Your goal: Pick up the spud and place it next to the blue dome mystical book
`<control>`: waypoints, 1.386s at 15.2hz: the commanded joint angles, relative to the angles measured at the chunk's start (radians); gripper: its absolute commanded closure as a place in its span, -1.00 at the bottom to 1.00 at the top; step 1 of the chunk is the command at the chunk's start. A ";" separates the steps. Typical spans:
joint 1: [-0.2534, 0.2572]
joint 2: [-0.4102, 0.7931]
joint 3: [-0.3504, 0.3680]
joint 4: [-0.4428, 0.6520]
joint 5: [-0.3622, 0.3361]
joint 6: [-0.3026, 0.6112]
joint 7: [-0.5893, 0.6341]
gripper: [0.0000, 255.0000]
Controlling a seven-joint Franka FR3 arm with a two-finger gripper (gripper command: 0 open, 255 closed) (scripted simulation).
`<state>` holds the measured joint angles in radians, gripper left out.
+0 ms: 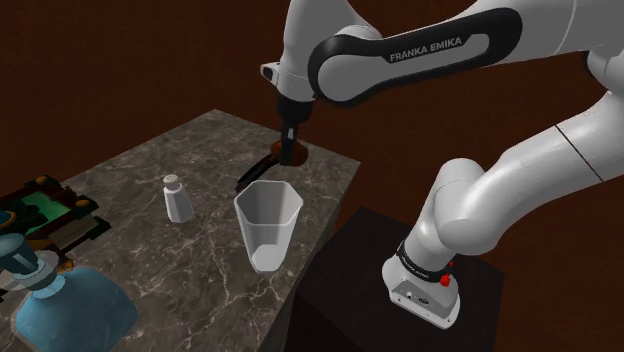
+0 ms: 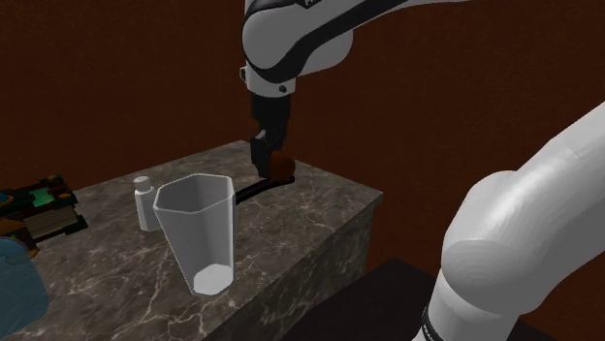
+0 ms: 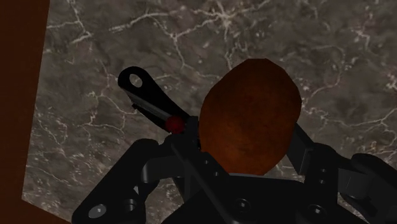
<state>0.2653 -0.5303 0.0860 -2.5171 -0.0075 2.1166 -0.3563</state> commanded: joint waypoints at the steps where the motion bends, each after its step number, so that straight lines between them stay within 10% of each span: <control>1: 0.000 -0.005 -0.001 0.023 0.000 -0.028 -0.001 1.00; 21: 0.015 0.096 0.055 0.313 0.008 -0.219 0.066 1.00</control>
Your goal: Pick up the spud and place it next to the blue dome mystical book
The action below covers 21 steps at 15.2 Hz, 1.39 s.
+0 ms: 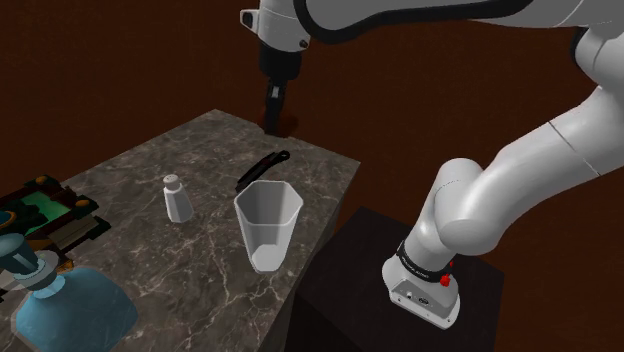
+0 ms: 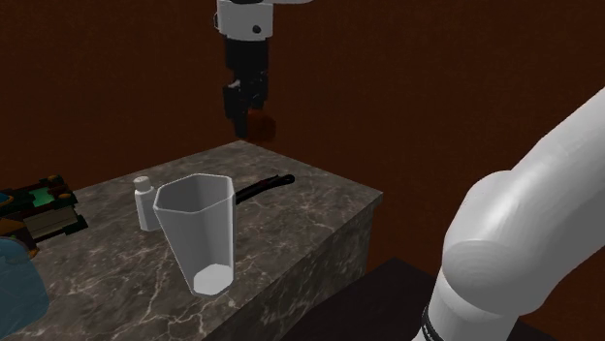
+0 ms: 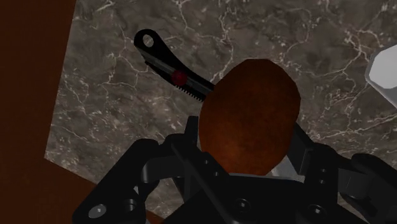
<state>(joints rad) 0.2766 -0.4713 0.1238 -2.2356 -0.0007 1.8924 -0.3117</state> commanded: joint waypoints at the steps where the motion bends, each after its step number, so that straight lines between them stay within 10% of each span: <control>1: 0.008 0.068 0.032 0.060 0.001 0.008 0.041 1.00; 13: 0.064 0.485 0.183 0.496 -0.093 -0.034 0.279 1.00; 21: 0.186 0.853 0.225 0.977 -0.229 -0.181 0.413 1.00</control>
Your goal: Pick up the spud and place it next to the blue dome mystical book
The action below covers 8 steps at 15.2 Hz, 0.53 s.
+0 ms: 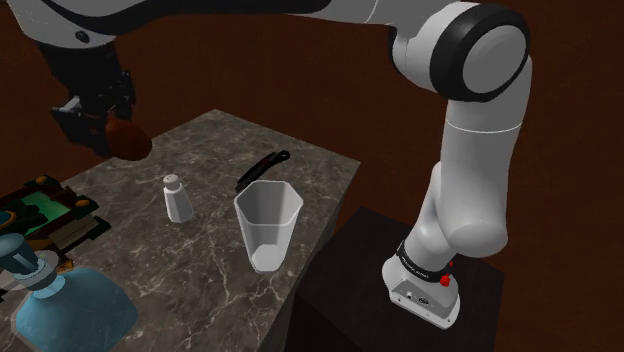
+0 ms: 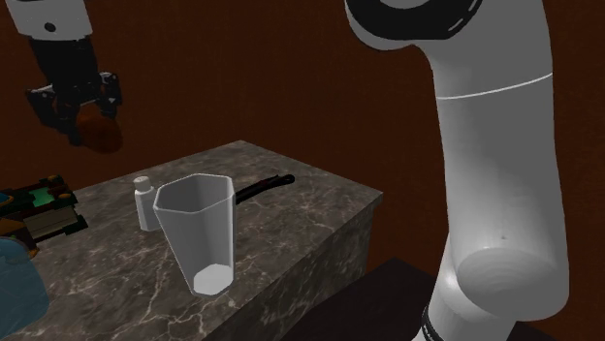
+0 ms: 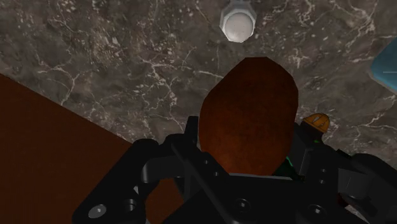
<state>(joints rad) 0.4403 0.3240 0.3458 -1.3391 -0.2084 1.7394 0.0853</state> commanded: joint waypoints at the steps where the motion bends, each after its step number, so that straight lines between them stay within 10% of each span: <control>1: 0.022 0.054 0.000 0.062 -0.019 -0.013 0.017 1.00; 8: 0.010 0.041 -0.002 -0.052 -0.018 0.087 0.028 1.00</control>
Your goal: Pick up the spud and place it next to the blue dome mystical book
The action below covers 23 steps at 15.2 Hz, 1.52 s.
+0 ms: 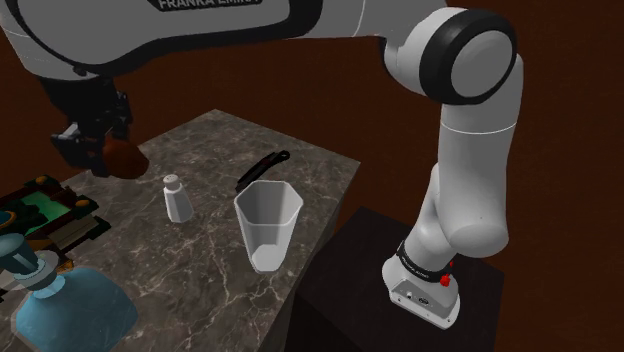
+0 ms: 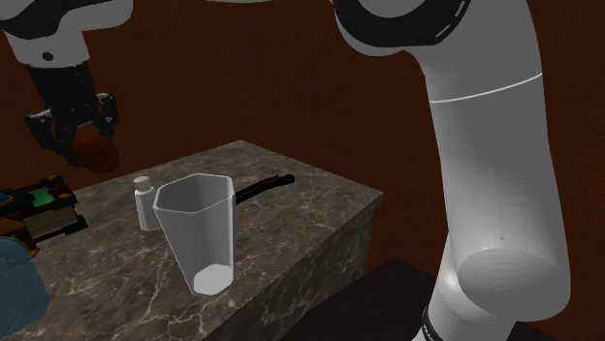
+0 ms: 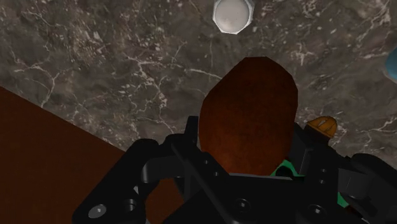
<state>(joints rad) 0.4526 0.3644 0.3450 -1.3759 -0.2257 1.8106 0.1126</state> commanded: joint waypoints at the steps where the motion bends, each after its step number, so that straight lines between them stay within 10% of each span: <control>1: -0.004 0.000 -0.001 -0.029 -0.001 0.030 0.002 1.00; 23: -0.012 0.042 -0.016 -0.251 -0.034 0.288 0.045 1.00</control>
<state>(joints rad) 0.4404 0.4050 0.3294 -1.6218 -0.2579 2.0920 0.1561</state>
